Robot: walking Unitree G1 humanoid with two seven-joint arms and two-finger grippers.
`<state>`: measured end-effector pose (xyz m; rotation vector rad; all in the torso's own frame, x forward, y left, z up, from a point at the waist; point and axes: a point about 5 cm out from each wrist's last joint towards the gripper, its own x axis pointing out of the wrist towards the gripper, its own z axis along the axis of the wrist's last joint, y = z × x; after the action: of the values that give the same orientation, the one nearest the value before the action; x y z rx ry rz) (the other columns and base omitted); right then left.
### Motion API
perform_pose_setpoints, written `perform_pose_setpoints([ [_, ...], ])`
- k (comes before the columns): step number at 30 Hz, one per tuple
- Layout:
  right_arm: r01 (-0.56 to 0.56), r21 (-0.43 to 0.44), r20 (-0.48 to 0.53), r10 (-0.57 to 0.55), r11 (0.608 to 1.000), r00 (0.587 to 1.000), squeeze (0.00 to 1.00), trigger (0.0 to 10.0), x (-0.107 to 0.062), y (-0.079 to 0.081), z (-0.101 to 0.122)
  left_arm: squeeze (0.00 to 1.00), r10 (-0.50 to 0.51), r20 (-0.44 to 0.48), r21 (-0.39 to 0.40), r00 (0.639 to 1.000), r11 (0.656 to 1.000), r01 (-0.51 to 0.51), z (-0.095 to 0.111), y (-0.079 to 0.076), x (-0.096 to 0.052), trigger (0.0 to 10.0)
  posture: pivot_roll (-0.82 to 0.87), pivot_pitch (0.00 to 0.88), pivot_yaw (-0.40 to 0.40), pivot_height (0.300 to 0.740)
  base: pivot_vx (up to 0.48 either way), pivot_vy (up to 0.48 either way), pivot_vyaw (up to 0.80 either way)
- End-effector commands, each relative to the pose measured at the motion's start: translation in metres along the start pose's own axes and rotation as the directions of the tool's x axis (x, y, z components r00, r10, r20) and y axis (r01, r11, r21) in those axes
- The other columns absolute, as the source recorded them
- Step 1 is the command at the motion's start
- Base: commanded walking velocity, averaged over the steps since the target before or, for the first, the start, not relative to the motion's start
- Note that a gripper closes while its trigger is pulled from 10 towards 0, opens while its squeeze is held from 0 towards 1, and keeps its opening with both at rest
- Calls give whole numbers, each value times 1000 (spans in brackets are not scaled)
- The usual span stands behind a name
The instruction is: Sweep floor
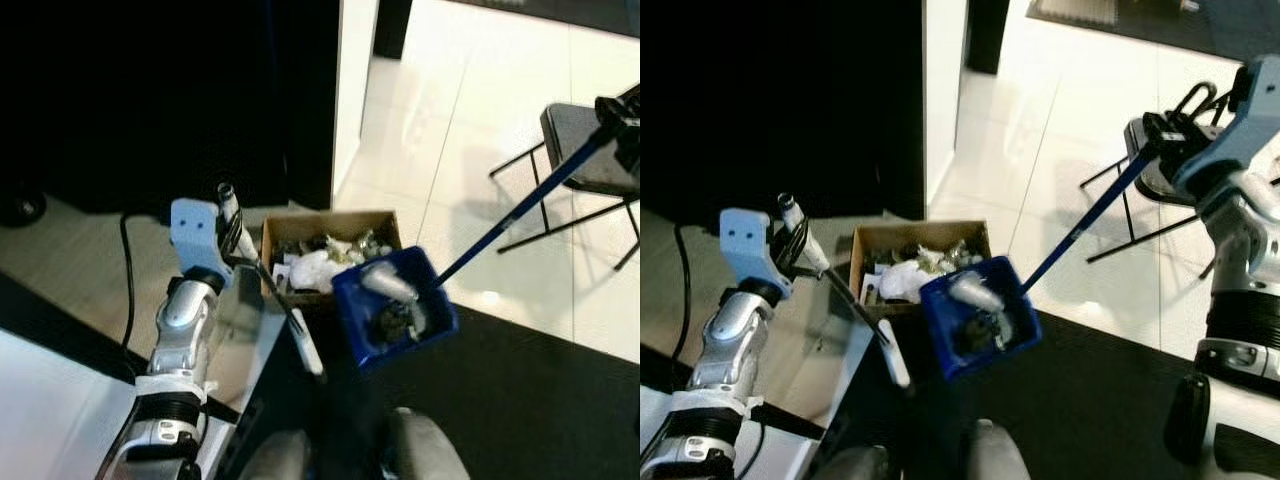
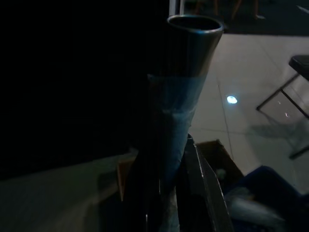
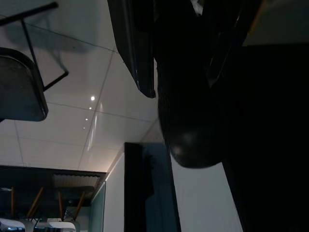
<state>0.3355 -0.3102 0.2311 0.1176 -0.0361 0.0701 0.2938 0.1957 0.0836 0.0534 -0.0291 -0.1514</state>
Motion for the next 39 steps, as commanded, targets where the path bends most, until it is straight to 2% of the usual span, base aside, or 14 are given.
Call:
perform_pose_setpoints([
  [1, 20, 1, 73, -20, 1000, 997, 0, 10000, -3, -6, 14, 0, -4, 43, 9, 999, 1000, 4, 10, 0, 4, 10000, -17, 22, -11, 740, 409, 0, 0],
  [12, 27, -8, 97, -26, 1000, 995, 0, 10000, 0, -10, 21, 0, 2, 49, 9, 999, 1000, -2, 11, 2, 4, 10000, -17, 20, -11, 740, 400, 0, 0],
  [18, 67, -22, 160, -63, 997, 985, 0, 10000, 4, -20, 39, 0, 8, 63, 1, 998, 1000, -8, 11, 0, 3, 10000, -23, 16, -13, 740, 0, 0, 0],
  [23, 102, -36, 170, -95, 994, 981, 0, 10000, 7, -26, 44, 0, 7, 50, 4, 999, 1000, -8, 9, -2, 2, 10000, -26, 16, -10, 740, 0, 0, 0],
  [27, 198, -15, 227, -189, 980, 955, 0, 10000, 11, -39, 57, 0, 17, 31, 16, 999, 1000, -17, 7, -4, 4, 10000, -22, 17, -12, 740, 0, -207, 0],
  [32, 219, -7, 243, -211, 976, 947, 0, 10000, 15, -40, 61, 0, 17, 22, 27, 1000, 999, -18, 6, -5, 4, 10000, -15, 19, -16, 740, 0, -480, 0],
  [33, 226, -2, 255, -218, 974, 942, 0, 10000, 18, -39, 63, 0, 33, 18, -19, 999, 999, -33, 4, -5, 3, 10000, -14, 21, -17, 740, 0, 0, 0],
  [34, 232, 0, 259, -224, 973, 939, 0, 10000, 20, -38, 63, 0, 48, 10, -26, 999, 999, -48, 3, -3, 3, 10000, -13, 22, -18, 740, 0, 0, 0],
  [39, 260, -9, 265, -248, 966, 932, 0, 10000, 24, -36, 63, 0, 64, -1, -9, 998, 998, -64, 2, 0, 2, 10000, -8, 32, -21, 740, 0, 0, 0],
])
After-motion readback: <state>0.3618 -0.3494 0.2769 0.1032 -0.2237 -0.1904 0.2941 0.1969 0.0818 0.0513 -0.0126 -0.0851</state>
